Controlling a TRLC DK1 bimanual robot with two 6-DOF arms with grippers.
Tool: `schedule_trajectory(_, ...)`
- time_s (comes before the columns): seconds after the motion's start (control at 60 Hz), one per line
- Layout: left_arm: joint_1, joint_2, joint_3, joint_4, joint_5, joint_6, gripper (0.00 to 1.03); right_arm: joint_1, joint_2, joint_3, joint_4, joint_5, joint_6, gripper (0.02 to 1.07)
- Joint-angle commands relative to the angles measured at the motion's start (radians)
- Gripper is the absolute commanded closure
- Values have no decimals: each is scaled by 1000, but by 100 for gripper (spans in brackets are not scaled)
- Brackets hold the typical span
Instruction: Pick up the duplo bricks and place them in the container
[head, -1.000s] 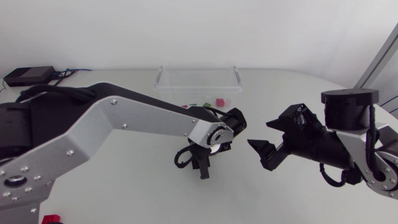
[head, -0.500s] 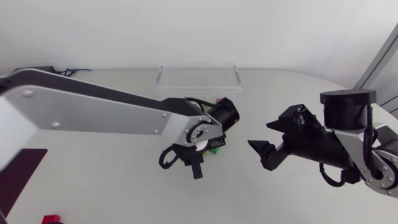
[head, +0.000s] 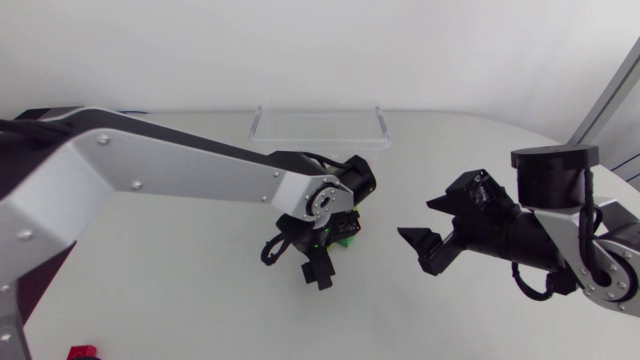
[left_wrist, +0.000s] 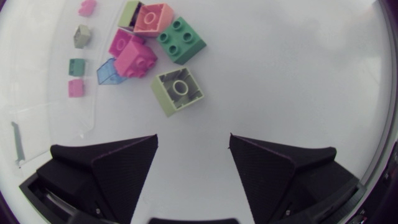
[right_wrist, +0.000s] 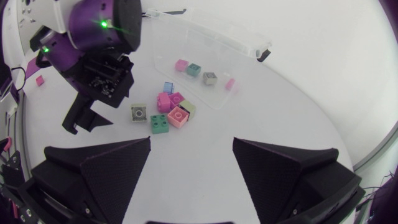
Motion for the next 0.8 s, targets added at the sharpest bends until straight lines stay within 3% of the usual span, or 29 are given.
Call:
schedule_trajectory(0.0,30,54,105,-28,33,-42,9,-6,-14,-12,12,0,-9,11)
schedule_trajectory(0.283,127,194,322,-169,182,-113,9,-12,-21,-15,13,0,-9,11)
schedule_trajectory(0.533,159,264,428,-306,324,-113,11,-14,-19,-15,13,-2,-9,11)
schedule_trajectory(0.633,156,283,441,-320,335,-113,20,-14,-18,-15,15,-2,-9,11)
schedule_trajectory(0.783,144,289,445,-316,366,-111,45,-14,-18,-15,15,-2,-10,11)
